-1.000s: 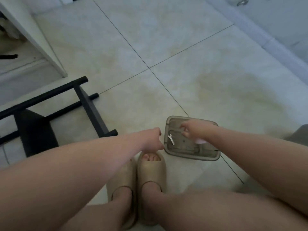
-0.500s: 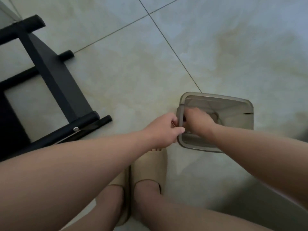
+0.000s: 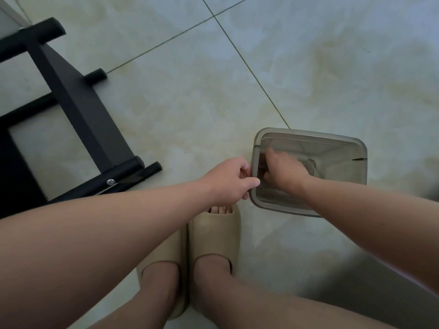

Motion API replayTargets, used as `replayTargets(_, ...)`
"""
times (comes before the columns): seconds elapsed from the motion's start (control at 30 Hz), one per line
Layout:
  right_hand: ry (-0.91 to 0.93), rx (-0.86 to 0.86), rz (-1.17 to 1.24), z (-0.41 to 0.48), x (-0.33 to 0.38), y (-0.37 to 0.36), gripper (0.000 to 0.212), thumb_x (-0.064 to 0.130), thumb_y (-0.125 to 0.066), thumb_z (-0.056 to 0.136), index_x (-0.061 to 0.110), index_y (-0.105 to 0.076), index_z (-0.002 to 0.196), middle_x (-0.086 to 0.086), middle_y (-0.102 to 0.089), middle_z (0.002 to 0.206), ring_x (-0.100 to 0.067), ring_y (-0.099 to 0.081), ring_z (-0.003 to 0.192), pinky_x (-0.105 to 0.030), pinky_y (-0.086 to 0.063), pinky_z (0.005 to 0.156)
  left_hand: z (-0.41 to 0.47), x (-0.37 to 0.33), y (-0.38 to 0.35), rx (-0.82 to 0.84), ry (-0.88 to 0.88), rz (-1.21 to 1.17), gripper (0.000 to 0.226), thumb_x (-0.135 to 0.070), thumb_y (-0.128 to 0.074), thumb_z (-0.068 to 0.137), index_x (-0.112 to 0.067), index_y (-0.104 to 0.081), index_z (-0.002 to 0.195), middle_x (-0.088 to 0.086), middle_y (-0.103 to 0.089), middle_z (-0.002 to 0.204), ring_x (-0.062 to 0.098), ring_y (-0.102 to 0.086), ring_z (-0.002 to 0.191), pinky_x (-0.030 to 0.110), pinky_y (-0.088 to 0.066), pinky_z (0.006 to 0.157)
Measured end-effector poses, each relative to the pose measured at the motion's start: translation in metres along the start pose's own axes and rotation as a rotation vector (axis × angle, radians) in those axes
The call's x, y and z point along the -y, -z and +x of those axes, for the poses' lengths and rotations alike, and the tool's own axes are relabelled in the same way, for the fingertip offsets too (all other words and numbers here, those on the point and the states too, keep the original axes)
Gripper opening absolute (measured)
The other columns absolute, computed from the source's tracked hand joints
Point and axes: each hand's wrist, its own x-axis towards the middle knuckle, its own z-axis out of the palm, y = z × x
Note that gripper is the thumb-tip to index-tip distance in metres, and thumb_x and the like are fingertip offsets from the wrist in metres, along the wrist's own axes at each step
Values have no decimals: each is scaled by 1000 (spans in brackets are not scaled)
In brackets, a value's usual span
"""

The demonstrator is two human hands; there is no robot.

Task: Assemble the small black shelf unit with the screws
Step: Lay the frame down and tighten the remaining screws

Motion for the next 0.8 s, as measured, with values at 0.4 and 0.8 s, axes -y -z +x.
replayTargets(0.4, -13, 76, 29, -29, -2, 43, 6, 20, -61, 91, 18, -57, 93, -11, -65, 103, -34, -64, 96, -34, -49, 73, -28, -30, 23, 9, 83, 166, 29, -36, -64, 97, -9, -60, 110, 9, -70, 101, 27, -67, 89, 37, -55, 82)
replayTargets(0.8, 196, -322, 332, -209, 74, 201, 17, 22, -62, 97, 15, -77, 96, -7, -75, 93, -24, -68, 91, -27, -49, 73, -226, -116, 113, -351, 71, 386, 22, -37, -61, 94, -19, -64, 105, -4, -70, 92, 16, -67, 77, 30, -54, 72)
